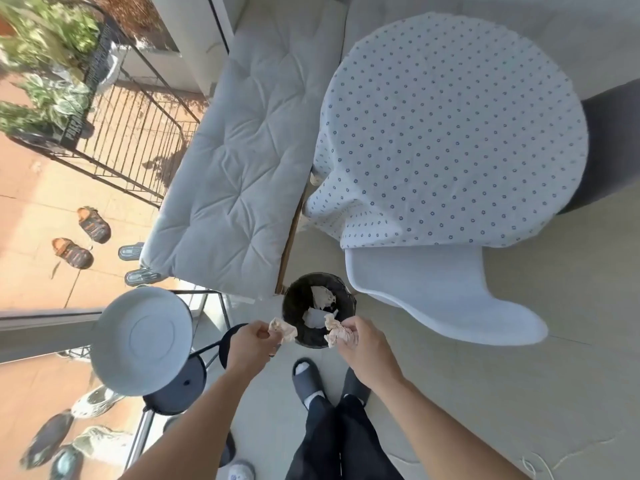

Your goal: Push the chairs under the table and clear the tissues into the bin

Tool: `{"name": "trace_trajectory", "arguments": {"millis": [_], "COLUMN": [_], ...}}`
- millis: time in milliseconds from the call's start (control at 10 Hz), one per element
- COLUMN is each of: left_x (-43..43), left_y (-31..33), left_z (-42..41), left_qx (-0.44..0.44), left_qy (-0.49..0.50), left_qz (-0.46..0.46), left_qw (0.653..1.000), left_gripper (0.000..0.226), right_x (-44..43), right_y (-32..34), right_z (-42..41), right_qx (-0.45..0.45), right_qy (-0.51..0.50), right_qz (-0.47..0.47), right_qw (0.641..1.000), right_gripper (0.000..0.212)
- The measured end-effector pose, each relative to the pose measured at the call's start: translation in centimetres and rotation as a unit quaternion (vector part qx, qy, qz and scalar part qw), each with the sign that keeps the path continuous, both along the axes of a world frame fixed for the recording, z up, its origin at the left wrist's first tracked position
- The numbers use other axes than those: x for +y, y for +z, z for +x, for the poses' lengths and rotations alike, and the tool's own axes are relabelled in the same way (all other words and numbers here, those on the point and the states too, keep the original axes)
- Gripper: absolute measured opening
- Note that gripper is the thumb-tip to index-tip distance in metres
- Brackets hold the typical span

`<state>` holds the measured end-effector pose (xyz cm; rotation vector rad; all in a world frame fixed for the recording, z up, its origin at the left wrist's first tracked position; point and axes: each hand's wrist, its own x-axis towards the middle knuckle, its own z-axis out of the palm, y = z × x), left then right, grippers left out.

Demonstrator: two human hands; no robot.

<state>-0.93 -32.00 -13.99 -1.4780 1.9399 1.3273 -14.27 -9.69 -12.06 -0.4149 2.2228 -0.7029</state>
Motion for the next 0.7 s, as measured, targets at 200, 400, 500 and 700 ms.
{"name": "trace_trajectory", "arguments": {"millis": [200, 400, 500, 700], "left_x": [1.2, 2.3, 2.4, 1.9], "left_y": [-7.9, -13.1, -14.9, -15.0], "left_z": [0.4, -1.4, -1.6, 0.0], "left_qx": [-0.024, -0.001, -0.002, -0.020], "left_qy": [0.032, -0.008, -0.066, -0.078], "left_qz": [0.004, 0.008, 0.024, 0.030], "left_qw": [0.999, 1.000, 0.998, 0.996], "left_gripper": [0.014, 0.021, 0.044, 0.047], "right_x": [-0.5, -1.0, -1.0, 0.1], "right_y": [-7.7, -12.5, -13.1, -12.6], "right_z": [0.7, 0.5, 0.1, 0.3], "right_qx": [-0.033, -0.078, -0.123, -0.131], "right_qy": [0.002, -0.015, -0.013, -0.029], "right_qz": [0.025, 0.058, 0.069, 0.057], "right_qw": [0.999, 0.995, 0.990, 0.989], "right_gripper": [0.023, 0.045, 0.063, 0.067]}}
